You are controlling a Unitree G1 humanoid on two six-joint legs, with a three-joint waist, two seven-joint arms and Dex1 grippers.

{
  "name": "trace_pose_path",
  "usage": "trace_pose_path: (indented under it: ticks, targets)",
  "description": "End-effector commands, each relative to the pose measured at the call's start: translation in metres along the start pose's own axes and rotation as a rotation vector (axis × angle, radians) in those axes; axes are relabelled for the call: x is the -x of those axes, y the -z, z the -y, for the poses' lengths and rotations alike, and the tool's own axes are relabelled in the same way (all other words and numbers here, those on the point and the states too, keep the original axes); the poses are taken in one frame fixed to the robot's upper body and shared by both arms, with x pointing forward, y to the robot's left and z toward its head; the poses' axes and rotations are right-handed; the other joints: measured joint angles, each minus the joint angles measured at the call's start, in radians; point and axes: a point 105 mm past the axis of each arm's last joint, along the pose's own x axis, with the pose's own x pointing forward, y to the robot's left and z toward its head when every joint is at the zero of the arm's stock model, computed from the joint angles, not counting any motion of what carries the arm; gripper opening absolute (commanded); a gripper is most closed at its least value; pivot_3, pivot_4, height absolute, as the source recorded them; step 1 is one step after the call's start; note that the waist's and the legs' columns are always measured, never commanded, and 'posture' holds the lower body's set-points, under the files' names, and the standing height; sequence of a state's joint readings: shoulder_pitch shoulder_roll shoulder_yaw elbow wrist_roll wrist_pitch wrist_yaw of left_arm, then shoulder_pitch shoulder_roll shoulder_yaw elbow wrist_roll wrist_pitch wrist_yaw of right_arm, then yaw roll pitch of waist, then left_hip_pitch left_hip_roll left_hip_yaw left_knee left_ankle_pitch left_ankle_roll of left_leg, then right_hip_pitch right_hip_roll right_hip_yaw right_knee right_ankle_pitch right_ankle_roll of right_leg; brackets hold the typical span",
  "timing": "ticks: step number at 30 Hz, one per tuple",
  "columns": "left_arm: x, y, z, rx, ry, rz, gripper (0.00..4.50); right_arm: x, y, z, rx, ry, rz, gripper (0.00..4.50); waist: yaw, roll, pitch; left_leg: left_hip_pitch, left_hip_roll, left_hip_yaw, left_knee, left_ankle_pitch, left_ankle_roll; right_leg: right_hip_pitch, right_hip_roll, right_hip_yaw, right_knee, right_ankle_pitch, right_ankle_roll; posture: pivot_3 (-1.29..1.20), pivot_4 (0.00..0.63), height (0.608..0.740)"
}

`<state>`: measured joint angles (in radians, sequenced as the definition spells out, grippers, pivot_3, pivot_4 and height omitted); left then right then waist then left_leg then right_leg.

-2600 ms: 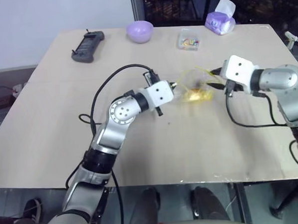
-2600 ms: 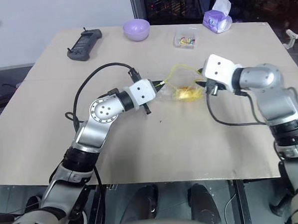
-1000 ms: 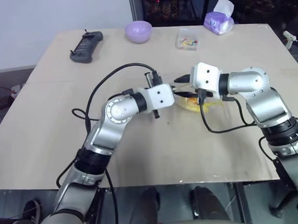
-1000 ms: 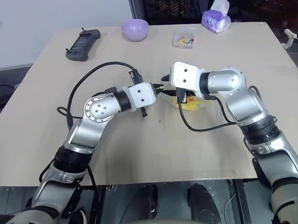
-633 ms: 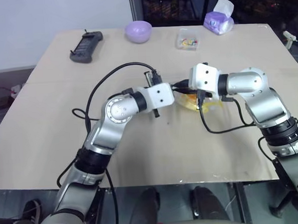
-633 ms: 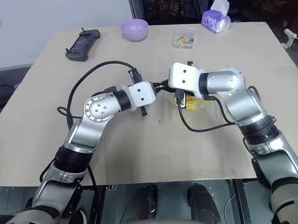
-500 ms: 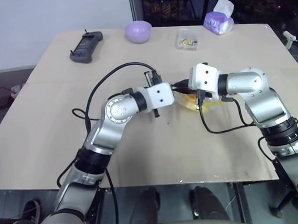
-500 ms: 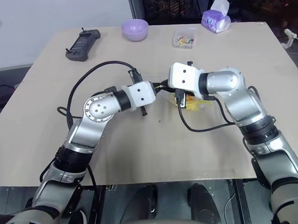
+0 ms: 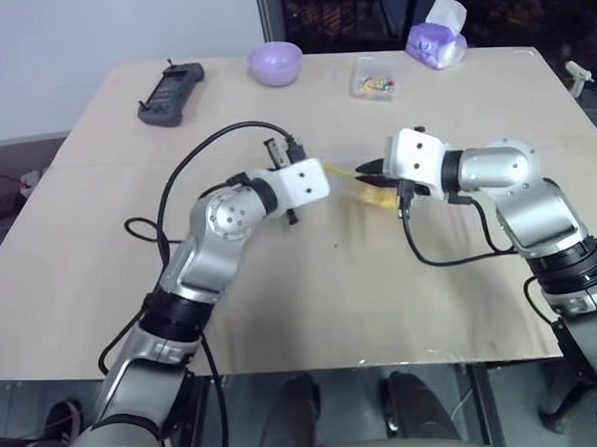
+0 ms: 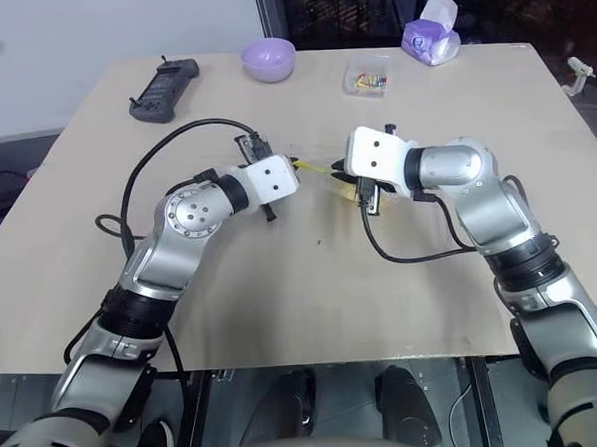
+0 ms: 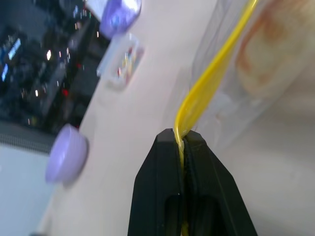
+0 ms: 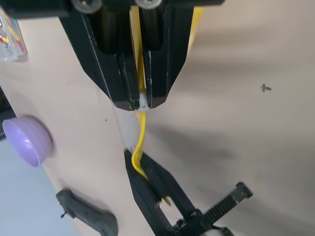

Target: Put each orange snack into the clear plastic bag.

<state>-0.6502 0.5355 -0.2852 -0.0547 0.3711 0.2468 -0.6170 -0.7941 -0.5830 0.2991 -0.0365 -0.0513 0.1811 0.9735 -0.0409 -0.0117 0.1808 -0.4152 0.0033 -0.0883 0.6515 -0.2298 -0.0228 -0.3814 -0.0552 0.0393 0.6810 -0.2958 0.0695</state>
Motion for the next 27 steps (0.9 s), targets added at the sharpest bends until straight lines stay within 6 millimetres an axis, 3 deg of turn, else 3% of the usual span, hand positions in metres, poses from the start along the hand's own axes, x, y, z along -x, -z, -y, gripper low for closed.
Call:
trace_pose_path:
  ticks: [1, 8, 15, 19, 21, 24, 26, 27]
  targets:
    - [0.013, 0.035, -0.020, 0.046, -0.095, -0.161, 0.00, 0.018, 0.010, 0.016, 0.009, 0.075, -0.052, 0.08, 0.000, 0.000, 0.000, 0.000, 0.000, 0.000, 0.000, 0.000, 0.000, 0.000, 0.000, 0.000, 0.000, 0.000, 0.000, 0.00, 0.150, 0.736]
    - [0.014, 0.038, -0.019, 0.047, -0.095, -0.177, 0.00, 0.042, 0.039, 0.025, -0.020, 0.117, -0.187, 0.08, 0.003, 0.000, 0.000, 0.000, 0.000, 0.000, 0.000, 0.000, 0.000, 0.000, 0.000, 0.000, 0.000, 0.000, 0.000, 0.00, 0.150, 0.736]
    - [0.007, 0.029, -0.021, 0.079, -0.093, -0.131, 0.00, 0.059, 0.042, 0.026, -0.057, 0.122, -0.222, 0.08, 0.002, 0.000, 0.000, 0.000, 0.000, 0.000, 0.000, 0.000, 0.000, 0.000, 0.000, 0.000, 0.000, 0.000, 0.000, 0.00, 0.150, 0.736]
    - [-0.008, 0.013, -0.031, 0.143, -0.131, -0.062, 0.00, 0.055, 0.042, 0.042, -0.046, 0.208, -0.208, 0.08, 0.003, 0.000, 0.000, 0.000, 0.000, 0.000, 0.000, 0.000, 0.000, 0.000, 0.000, 0.000, 0.000, 0.000, 0.000, 0.00, 0.150, 0.736]
    - [-0.023, 0.001, -0.051, 0.221, -0.213, -0.005, 0.00, 0.050, 0.044, 0.066, -0.028, 0.322, -0.201, 0.08, 0.002, 0.000, 0.000, 0.000, 0.000, 0.000, 0.001, 0.000, 0.000, 0.000, 0.000, 0.000, 0.001, 0.000, 0.000, 0.00, 0.150, 0.736]
    - [-0.039, -0.022, -0.089, 0.191, -0.341, 0.074, 0.00, 0.052, 0.046, 0.100, 0.037, 0.453, -0.220, 0.08, 0.002, -0.001, 0.001, -0.001, 0.000, 0.000, 0.002, 0.000, 0.000, -0.002, 0.000, 0.000, 0.003, 0.000, 0.000, 0.00, 0.150, 0.736]
    - [-0.037, -0.042, -0.121, 0.192, -0.439, 0.149, 0.00, 0.060, 0.041, 0.119, 0.074, 0.522, -0.215, 0.08, 0.002, -0.001, 0.001, -0.001, 0.000, 0.001, 0.002, 0.002, -0.004, -0.003, -0.001, 0.001, 0.003, 0.000, 0.000, 0.00, 0.150, 0.736]
    - [-0.034, -0.051, -0.126, 0.214, -0.438, 0.210, 0.00, 0.064, 0.038, 0.122, 0.076, 0.530, -0.204, 0.08, 0.002, -0.001, 0.001, -0.003, -0.001, 0.001, 0.001, 0.003, -0.004, -0.004, -0.001, 0.001, 0.003, 0.000, 0.000, 0.00, 0.150, 0.736]
